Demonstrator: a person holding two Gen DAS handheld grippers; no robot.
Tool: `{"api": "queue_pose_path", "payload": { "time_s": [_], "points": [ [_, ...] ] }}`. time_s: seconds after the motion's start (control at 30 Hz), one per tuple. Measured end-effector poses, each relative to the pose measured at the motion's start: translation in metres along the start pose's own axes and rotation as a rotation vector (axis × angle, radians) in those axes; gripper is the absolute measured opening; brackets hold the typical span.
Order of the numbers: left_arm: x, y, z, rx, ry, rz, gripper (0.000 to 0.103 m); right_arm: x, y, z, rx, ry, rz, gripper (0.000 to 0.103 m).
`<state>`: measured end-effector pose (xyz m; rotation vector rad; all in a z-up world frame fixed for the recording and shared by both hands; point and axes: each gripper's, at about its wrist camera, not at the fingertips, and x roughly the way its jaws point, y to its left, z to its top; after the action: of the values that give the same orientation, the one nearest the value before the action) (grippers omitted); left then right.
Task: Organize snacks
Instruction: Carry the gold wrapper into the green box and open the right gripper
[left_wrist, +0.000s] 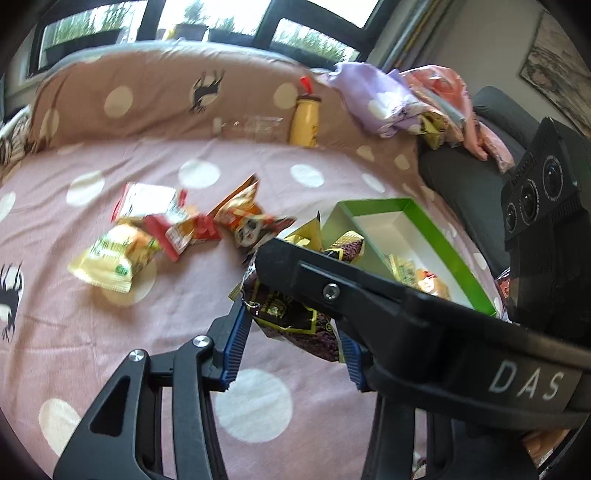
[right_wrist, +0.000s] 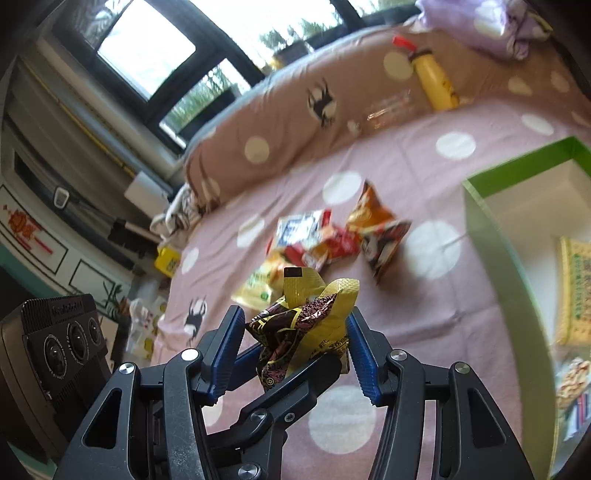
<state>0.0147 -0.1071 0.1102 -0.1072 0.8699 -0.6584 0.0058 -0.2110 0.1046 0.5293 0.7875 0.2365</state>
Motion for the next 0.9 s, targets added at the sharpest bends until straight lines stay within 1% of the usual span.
{"api": "queue_pose_path", "payload": {
  "time_s": [0.07,0.17,0.33,0.47,0.67,0.9],
  "points": [
    [0.002,-0.014,0.007,0.042,-0.013,-0.005,0.045,-0.014,-0.006,0.004,0.004,-0.049,0.001,0.058],
    [0.006,-0.031,0.016,0.076,-0.020,-0.032,0.044,-0.033,-0.018,0.010,0.039,-0.113,-0.002,0.058],
    [0.026,-0.067,0.023,0.147,-0.006,-0.062,0.043,-0.060,-0.044,0.013,0.099,-0.194,-0.070,0.058],
    [0.040,-0.092,0.027,0.195,-0.001,-0.096,0.042,-0.080,-0.069,0.015,0.163,-0.251,-0.087,0.058],
    [0.062,-0.122,0.028,0.240,0.038,-0.140,0.042,-0.102,-0.103,0.011,0.258,-0.306,-0.124,0.058],
    [0.084,-0.148,0.025,0.272,0.091,-0.169,0.041,-0.116,-0.133,0.005,0.355,-0.329,-0.159,0.058]
  ]
}}
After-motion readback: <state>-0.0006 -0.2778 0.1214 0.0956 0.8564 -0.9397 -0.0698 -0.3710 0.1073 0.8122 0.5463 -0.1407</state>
